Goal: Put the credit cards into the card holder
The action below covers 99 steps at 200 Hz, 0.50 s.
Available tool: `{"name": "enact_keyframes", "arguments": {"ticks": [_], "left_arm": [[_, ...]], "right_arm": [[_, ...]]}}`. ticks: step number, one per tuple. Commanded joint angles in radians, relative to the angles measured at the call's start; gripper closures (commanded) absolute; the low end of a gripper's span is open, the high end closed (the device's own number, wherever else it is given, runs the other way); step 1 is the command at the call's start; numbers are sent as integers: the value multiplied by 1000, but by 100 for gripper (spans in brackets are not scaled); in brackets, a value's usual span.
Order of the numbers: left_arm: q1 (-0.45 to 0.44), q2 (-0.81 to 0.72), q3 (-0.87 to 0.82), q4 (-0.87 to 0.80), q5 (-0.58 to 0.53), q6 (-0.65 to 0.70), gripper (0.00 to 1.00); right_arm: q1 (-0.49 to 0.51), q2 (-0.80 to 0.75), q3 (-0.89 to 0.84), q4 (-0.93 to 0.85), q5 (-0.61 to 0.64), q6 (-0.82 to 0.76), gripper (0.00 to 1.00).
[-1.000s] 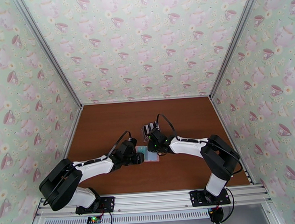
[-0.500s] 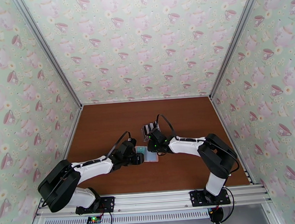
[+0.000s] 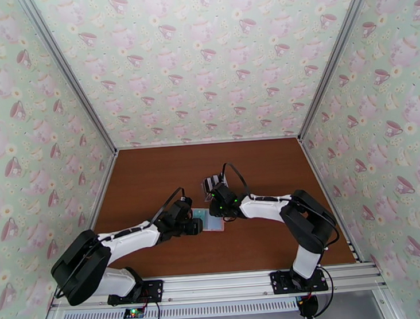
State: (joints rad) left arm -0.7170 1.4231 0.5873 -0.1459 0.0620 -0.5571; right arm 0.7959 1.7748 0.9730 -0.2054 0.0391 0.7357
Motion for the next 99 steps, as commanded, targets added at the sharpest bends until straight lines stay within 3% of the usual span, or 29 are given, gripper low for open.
{"name": "enact_keyframes", "arguments": {"ticks": [1, 61, 99], "left_arm": [[-2, 24, 15, -8, -10, 9, 34], [-16, 61, -12, 32, -5, -10, 33], [-23, 17, -33, 67, 7, -20, 24]], "right_arm": [[-2, 24, -21, 16, -34, 4, 64], [25, 28, -22, 34, -53, 26, 64], [41, 30, -20, 45, -54, 42, 64]]}}
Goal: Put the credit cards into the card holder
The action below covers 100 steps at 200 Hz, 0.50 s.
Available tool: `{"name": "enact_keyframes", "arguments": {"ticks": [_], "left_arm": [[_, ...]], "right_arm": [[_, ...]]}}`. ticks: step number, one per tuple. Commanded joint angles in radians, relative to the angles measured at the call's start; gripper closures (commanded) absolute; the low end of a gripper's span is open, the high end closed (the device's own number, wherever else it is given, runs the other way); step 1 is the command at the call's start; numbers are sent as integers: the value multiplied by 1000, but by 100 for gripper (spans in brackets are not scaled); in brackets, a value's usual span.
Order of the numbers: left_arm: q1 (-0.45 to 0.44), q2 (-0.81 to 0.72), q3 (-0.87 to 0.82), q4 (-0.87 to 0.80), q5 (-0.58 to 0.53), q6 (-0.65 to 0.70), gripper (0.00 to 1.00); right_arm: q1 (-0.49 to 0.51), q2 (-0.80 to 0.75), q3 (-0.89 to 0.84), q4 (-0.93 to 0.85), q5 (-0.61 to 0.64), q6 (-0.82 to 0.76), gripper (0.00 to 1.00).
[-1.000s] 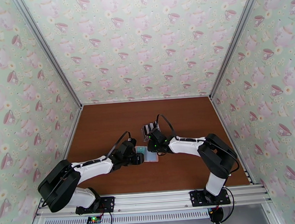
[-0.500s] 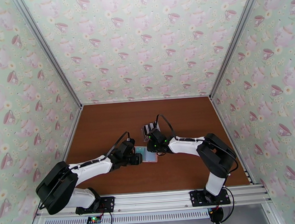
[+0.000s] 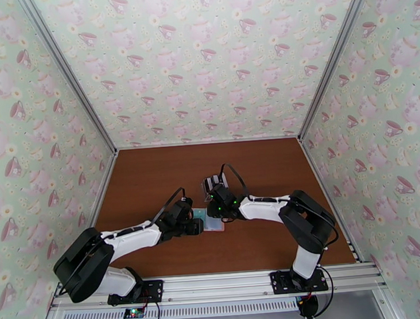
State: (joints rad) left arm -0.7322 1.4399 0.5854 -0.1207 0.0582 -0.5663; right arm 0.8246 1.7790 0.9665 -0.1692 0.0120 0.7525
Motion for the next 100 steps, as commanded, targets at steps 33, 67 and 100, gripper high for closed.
{"name": "enact_keyframes", "arguments": {"ticks": [33, 67, 100], "left_arm": [[-7, -22, -35, 59, 30, -7, 21], [-11, -20, -40, 86, 53, -7, 20], [-10, -44, -44, 73, 33, -9, 20]], "right_arm": [[21, 30, -14, 19, -35, 37, 64], [25, 23, -18, 23, -36, 44, 65], [24, -1, 0, -35, 14, 20, 65]]}}
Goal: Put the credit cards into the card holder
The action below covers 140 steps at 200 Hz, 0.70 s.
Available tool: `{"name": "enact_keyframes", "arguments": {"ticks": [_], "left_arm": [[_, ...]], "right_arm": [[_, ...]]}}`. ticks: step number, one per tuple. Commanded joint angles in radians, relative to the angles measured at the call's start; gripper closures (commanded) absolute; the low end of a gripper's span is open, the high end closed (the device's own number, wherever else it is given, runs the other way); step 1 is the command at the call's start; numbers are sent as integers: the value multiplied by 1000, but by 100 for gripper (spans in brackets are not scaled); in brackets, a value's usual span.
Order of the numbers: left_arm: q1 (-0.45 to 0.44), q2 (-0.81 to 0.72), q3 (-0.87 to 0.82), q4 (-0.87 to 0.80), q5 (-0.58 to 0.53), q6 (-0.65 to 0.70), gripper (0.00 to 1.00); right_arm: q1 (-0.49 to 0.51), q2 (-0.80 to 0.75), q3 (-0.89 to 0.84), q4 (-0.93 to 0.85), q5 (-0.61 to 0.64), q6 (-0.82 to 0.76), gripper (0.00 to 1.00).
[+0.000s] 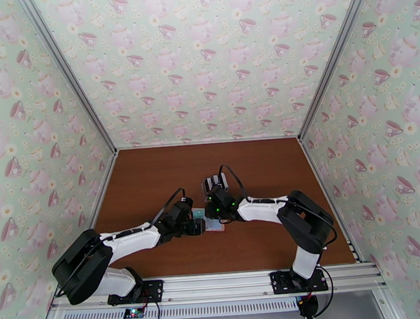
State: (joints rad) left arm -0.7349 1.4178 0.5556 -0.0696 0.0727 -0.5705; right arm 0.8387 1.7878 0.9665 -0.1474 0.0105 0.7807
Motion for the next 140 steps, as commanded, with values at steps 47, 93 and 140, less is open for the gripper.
{"name": "enact_keyframes", "arguments": {"ticks": [47, 93, 140], "left_arm": [[-7, -41, -13, -4, -2, 3, 20], [-6, -26, -9, -4, 1, 2, 19], [-6, -27, -13, -2, 2, 0, 19]], "right_arm": [[11, -93, 32, -151, 109, -43, 64], [8, -59, 50, -148, 98, -47, 63], [1, -8, 52, -117, 82, -44, 63]]}}
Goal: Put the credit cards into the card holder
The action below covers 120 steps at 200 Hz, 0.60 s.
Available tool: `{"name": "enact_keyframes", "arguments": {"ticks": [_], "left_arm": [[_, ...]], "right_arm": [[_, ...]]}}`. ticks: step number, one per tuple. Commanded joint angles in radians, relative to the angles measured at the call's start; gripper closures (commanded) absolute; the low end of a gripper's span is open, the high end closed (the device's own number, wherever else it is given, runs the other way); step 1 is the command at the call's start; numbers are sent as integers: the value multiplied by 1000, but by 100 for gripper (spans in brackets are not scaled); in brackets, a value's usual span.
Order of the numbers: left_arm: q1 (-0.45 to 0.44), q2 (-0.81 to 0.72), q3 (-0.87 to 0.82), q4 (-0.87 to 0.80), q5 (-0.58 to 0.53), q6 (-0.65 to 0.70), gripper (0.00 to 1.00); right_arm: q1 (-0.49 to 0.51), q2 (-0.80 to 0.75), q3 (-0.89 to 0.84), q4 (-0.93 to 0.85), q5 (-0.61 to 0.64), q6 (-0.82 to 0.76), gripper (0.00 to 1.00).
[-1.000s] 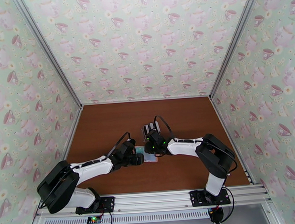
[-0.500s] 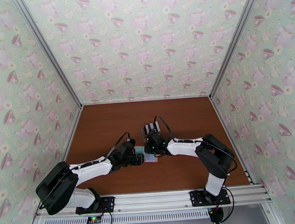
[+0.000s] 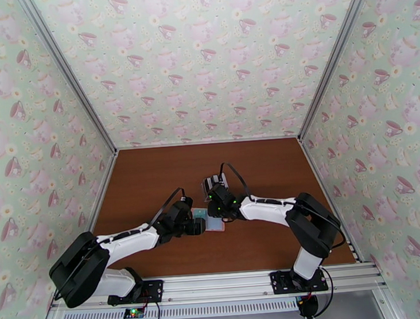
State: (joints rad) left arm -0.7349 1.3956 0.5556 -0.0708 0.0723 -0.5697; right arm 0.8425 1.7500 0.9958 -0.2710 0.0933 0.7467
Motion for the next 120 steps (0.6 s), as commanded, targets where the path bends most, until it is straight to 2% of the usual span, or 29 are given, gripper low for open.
{"name": "enact_keyframes", "arguments": {"ticks": [1, 120], "left_arm": [[-6, -5, -13, -1, 2, -1, 19], [-11, 13, -27, 35, 17, -14, 12]], "right_arm": [[-3, 30, 22, 6, -2, -9, 64], [17, 63, -6, 94, -94, 41, 64]]}}
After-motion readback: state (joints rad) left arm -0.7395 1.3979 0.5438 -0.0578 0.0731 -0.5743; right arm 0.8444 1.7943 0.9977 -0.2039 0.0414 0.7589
